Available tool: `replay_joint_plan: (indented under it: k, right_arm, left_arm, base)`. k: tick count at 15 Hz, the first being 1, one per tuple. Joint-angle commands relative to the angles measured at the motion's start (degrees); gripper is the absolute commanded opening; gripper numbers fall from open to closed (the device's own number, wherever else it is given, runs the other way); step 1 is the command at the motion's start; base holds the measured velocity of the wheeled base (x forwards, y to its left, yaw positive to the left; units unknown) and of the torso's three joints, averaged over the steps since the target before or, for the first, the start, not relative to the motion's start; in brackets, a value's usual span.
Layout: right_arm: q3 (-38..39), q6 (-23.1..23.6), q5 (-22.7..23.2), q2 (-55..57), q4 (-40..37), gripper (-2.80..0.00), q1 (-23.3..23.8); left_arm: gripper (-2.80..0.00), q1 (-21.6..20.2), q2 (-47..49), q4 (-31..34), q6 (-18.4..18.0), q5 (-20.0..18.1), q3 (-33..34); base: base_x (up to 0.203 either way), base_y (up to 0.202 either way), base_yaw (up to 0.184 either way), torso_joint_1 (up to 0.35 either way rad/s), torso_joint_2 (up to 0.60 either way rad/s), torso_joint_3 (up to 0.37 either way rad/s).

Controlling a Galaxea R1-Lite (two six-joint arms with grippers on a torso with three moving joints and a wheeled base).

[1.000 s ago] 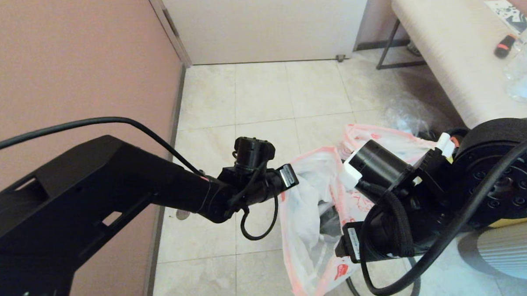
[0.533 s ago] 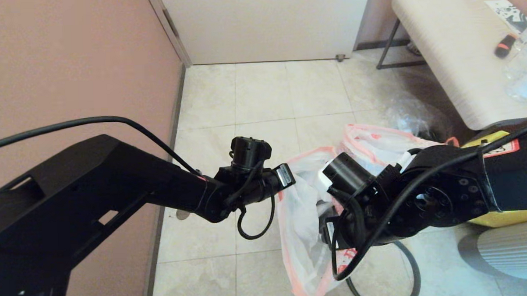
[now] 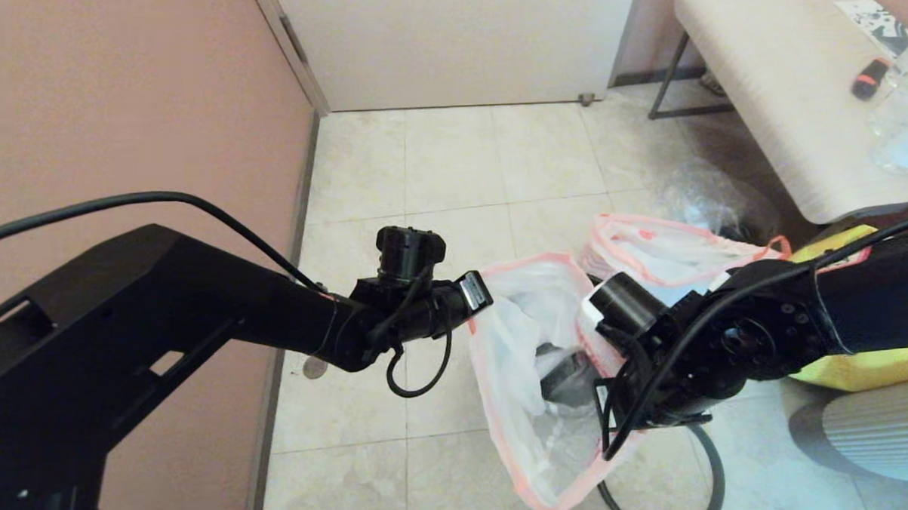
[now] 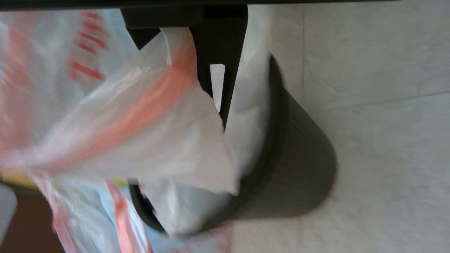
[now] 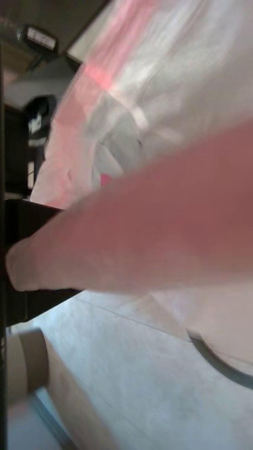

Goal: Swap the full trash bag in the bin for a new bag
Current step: Put the new garbage bag on the trash can

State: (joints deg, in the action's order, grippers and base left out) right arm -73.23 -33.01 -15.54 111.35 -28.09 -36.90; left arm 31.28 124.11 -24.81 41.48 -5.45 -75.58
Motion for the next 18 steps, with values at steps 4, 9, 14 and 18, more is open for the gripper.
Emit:
replay_joint_plan:
  k: [4, 9, 14, 18]
  right_arm:
    - [-1.90, 4.26, 1.91, 0.96, 1.59, -2.80, 15.30]
    - [-15.56, 9.36, 4.18, 7.87, 1.70, -2.80, 21.85]
    - [-9.26, 7.67, 4.79, 6.01, 2.50, -2.80, 23.77]
    - [-5.67, 7.18, 4.91, 9.12, 9.81, -2.80, 24.64]
  left_arm:
    - [-2.80, -1.57, 3.31, 0.85, -0.54, 0.14, -5.39]
    - [-2.80, -2.45, 2.73, 6.05, -4.07, 0.42, -8.21]
    - [-2.80, -0.37, 1.91, 6.35, -7.29, 1.16, 0.21]
    - [-2.80, 0.54, 4.65, 6.26, -7.38, 1.14, 2.10]
  base:
    - [0.000, 0.000, 0.000, 0.000, 0.00, 0.000]
    - [0.000, 0.000, 0.000, 0.000, 0.00, 0.000]
    - [0.000, 0.000, 0.000, 0.000, 0.00, 0.000]
    - [0.000, 0.000, 0.000, 0.000, 0.00, 0.000]
